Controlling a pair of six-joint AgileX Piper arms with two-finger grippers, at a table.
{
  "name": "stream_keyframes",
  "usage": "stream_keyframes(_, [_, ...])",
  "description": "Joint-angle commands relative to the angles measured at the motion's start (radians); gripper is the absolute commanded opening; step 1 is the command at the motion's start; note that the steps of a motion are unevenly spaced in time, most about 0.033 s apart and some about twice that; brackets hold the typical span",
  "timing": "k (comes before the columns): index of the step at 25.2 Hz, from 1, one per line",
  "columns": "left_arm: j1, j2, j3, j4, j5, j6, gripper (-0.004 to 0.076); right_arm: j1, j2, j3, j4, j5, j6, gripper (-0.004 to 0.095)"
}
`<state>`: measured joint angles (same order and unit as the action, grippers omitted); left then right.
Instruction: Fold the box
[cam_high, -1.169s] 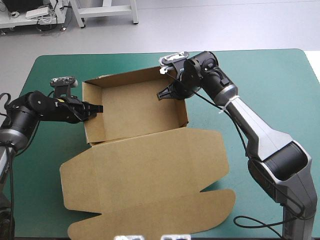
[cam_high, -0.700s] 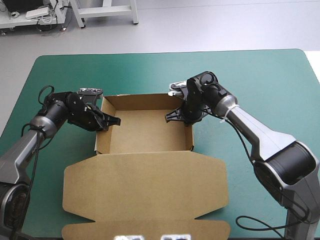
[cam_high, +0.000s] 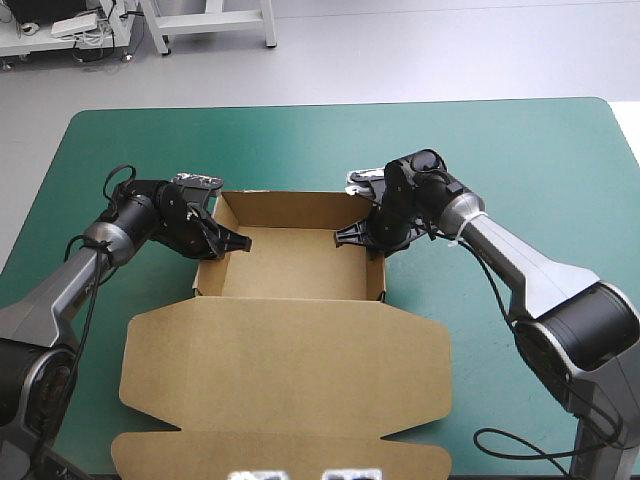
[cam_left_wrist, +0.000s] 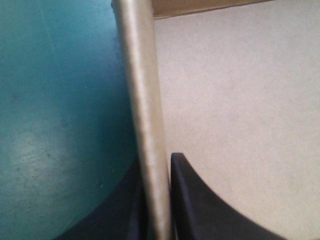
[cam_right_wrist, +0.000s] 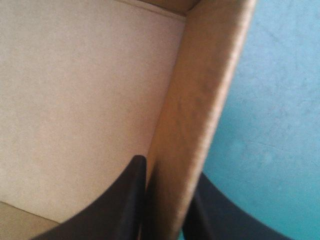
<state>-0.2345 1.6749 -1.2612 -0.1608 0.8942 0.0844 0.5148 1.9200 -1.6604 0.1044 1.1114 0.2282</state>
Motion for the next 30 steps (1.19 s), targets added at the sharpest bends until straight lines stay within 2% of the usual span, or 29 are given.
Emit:
stream_keyframes(1, [-0.026,-0.026,-0.054,-0.094,0.096,0.036,0.0187,0.012,-0.036,-0.030,-0.039,-0.044,-0.005,0.0479])
stream_keyframes(3, [-0.026,-0.026,-0.079,-0.092,0.119,0.039,0.0256,0.012,-0.036,-0.055,-0.065,-0.022,0.012,0.0531])
stream_keyframes(7, [-0.026,-0.026,-0.131,-0.096,0.140,0.039,0.0407,0.012,-0.036,-0.107,-0.126,0.046,0.012,0.0539])
stream_keyframes(10, [-0.026,-0.026,-0.153,-0.096,0.135,0.039,0.0477,0.012,-0.036,-0.124,-0.187,0.094,0.012,0.0542])
stream_keyframes(19, [-0.024,-0.037,-0.154,-0.091,0.137,0.037,0.0477,0.012,-0.036,-0.158,-0.205,0.138,0.021,0.0541])
stream_keyframes(22, [-0.024,-0.055,-0.157,-0.091,0.131,0.037,0.0477,0.012,-0.036,-0.215,-0.164,0.138,0.021,0.0541])
stream_keyframes(24, [-0.024,-0.063,-0.190,-0.091,0.161,0.035,0.0477,0.012,-0.036,-0.304,-0.118,0.138,0.004,0.0541])
stream_keyframes(26, [-0.024,-0.066,-0.270,-0.088,0.239,0.035,0.0477,0.012,-0.045,-0.389,-0.120,0.138,-0.027,0.0541])
stream_keyframes(27, [-0.024,-0.066,-0.344,-0.082,0.303,0.035,0.0477,0.012,-0.057,-0.443,-0.145,0.138,-0.054,0.0541])
stream_keyframes(30, [-0.024,-0.067,-0.483,-0.080,0.392,0.035,0.0472,0.012,-0.089,-0.522,-0.212,0.138,-0.041,0.0541])
